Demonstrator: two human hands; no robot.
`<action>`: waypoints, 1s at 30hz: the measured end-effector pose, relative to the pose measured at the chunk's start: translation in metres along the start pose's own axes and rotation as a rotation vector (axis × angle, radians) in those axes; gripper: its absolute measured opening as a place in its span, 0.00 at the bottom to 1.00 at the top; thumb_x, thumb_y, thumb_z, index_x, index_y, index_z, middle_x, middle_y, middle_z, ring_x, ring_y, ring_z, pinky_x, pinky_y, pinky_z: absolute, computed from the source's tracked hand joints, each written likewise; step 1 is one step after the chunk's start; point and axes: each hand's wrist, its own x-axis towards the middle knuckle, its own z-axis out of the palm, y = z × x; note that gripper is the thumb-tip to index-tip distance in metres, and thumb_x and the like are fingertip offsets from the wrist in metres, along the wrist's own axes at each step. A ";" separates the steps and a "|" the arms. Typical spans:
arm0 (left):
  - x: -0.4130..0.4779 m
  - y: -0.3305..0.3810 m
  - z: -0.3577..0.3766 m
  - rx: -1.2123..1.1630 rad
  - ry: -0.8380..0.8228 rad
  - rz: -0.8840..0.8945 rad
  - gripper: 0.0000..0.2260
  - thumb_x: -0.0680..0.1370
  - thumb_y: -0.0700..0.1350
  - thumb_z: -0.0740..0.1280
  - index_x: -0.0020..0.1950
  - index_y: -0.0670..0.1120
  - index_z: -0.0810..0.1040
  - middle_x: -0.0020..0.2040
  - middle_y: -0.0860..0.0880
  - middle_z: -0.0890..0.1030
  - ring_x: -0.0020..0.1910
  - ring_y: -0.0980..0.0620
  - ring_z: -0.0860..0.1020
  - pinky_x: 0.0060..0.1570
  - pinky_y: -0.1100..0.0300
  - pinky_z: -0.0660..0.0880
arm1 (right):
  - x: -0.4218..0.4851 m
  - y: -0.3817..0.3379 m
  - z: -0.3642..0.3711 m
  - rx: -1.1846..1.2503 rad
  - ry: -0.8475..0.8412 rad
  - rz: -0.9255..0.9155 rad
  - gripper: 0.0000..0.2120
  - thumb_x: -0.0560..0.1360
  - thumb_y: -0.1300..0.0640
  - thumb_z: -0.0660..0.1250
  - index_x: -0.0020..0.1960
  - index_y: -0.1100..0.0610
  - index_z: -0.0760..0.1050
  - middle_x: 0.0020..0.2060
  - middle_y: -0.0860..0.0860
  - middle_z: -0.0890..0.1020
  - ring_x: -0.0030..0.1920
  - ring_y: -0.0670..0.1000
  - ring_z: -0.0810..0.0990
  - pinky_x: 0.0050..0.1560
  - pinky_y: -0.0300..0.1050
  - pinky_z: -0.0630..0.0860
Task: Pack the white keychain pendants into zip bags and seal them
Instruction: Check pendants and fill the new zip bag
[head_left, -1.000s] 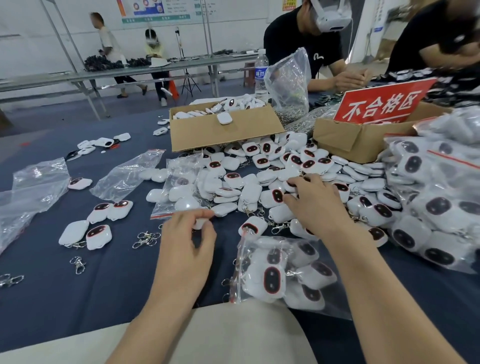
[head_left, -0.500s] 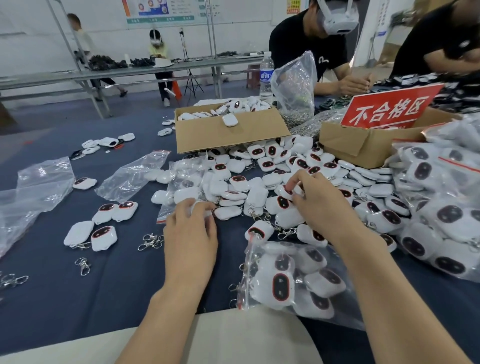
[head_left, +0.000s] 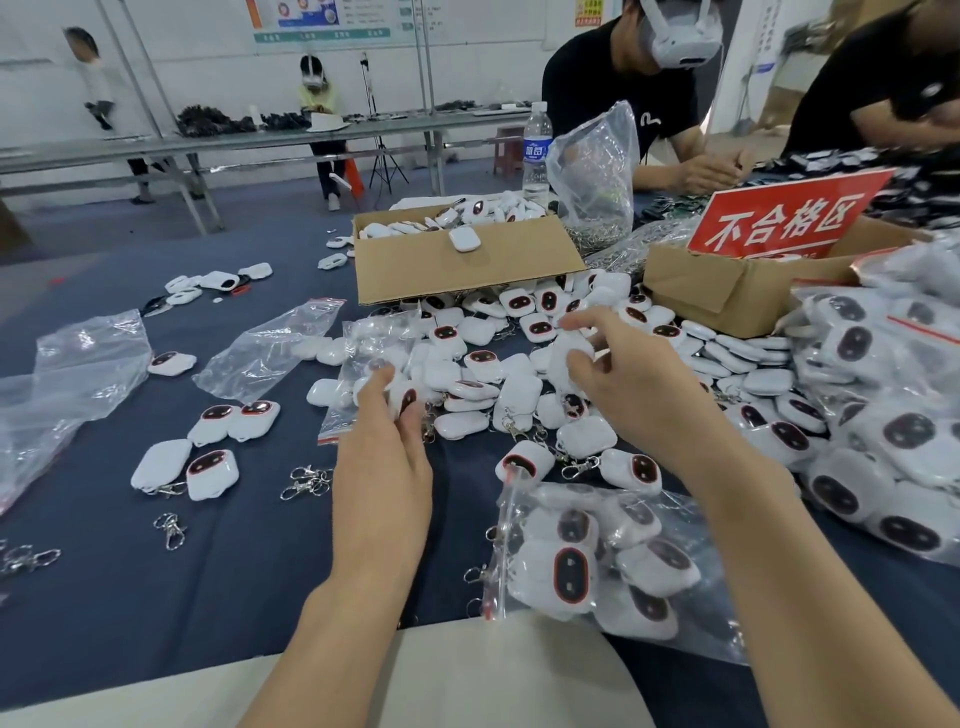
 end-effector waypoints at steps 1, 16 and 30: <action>0.000 -0.002 0.000 -0.020 -0.003 0.004 0.18 0.85 0.50 0.58 0.75 0.52 0.66 0.45 0.55 0.80 0.46 0.51 0.78 0.46 0.57 0.69 | 0.000 0.001 0.001 0.018 -0.037 -0.005 0.11 0.82 0.51 0.60 0.63 0.41 0.72 0.42 0.46 0.80 0.36 0.46 0.78 0.34 0.40 0.72; 0.007 0.016 -0.004 -0.408 -0.116 0.035 0.07 0.80 0.61 0.64 0.53 0.62 0.79 0.42 0.55 0.85 0.42 0.58 0.83 0.43 0.70 0.74 | -0.004 -0.010 0.016 0.225 -0.311 -0.108 0.11 0.79 0.43 0.67 0.60 0.41 0.79 0.56 0.37 0.82 0.57 0.39 0.79 0.61 0.42 0.75; 0.020 0.045 -0.018 -0.512 -0.323 0.063 0.10 0.82 0.51 0.65 0.64 0.56 0.77 0.48 0.52 0.84 0.45 0.57 0.82 0.44 0.71 0.74 | -0.001 -0.028 0.012 0.660 -0.340 -0.043 0.04 0.76 0.54 0.73 0.49 0.54 0.81 0.41 0.48 0.84 0.39 0.47 0.85 0.45 0.40 0.83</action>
